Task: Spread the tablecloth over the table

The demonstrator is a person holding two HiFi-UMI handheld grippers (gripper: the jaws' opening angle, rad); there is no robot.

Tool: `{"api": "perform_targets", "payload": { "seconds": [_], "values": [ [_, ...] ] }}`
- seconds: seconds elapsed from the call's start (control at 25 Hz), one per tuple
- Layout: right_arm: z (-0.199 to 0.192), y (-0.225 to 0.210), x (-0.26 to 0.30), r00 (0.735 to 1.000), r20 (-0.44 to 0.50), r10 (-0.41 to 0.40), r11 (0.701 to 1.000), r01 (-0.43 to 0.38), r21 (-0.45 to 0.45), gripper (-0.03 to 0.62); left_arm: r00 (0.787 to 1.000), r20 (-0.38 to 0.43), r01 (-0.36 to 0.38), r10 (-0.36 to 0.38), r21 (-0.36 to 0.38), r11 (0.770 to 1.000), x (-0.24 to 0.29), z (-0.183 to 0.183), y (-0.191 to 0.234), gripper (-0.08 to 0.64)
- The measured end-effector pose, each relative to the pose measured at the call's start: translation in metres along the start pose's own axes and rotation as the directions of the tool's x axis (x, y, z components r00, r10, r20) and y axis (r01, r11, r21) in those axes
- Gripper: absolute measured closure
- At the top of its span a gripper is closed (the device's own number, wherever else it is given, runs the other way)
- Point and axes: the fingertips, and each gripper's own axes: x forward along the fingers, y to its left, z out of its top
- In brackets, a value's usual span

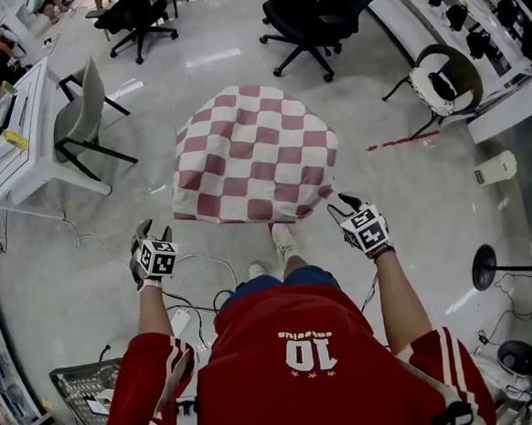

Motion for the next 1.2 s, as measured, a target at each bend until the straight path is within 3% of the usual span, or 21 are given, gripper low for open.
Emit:
{"api": "perform_targets", "payload": {
  "seconds": [0.24, 0.56, 0.72, 0.92, 1.2],
  "values": [
    [0.017, -0.013, -0.008, 0.997, 0.074, -0.033, 0.996, 0.027, 0.088, 0.433, 0.997, 0.075, -0.02, 0.028, -0.107, 0.994, -0.013, 0.019, 0.013, 0.339],
    [0.062, -0.041, -0.01, 0.979, 0.19, -0.067, 0.986, 0.036, 0.16, 0.434, 0.962, 0.268, -0.023, 0.061, -0.143, 0.989, -0.038, 0.119, 0.029, 0.339],
    [0.092, -0.059, -0.021, 0.958, 0.271, -0.091, 0.978, 0.035, 0.203, 0.433, 0.922, 0.381, -0.009, 0.063, -0.142, 0.99, -0.054, 0.182, 0.036, 0.339],
    [0.13, -0.085, -0.041, 0.918, 0.375, -0.127, 0.967, 0.031, 0.253, 0.433, 0.851, 0.522, 0.04, 0.052, -0.163, 0.986, -0.082, 0.256, 0.039, 0.339],
    [0.185, -0.12, -0.077, 0.848, 0.494, -0.193, 0.959, 0.056, 0.278, 0.434, 0.767, 0.64, 0.051, 0.05, -0.138, 0.989, -0.122, 0.336, 0.05, 0.339]
  ]
}}
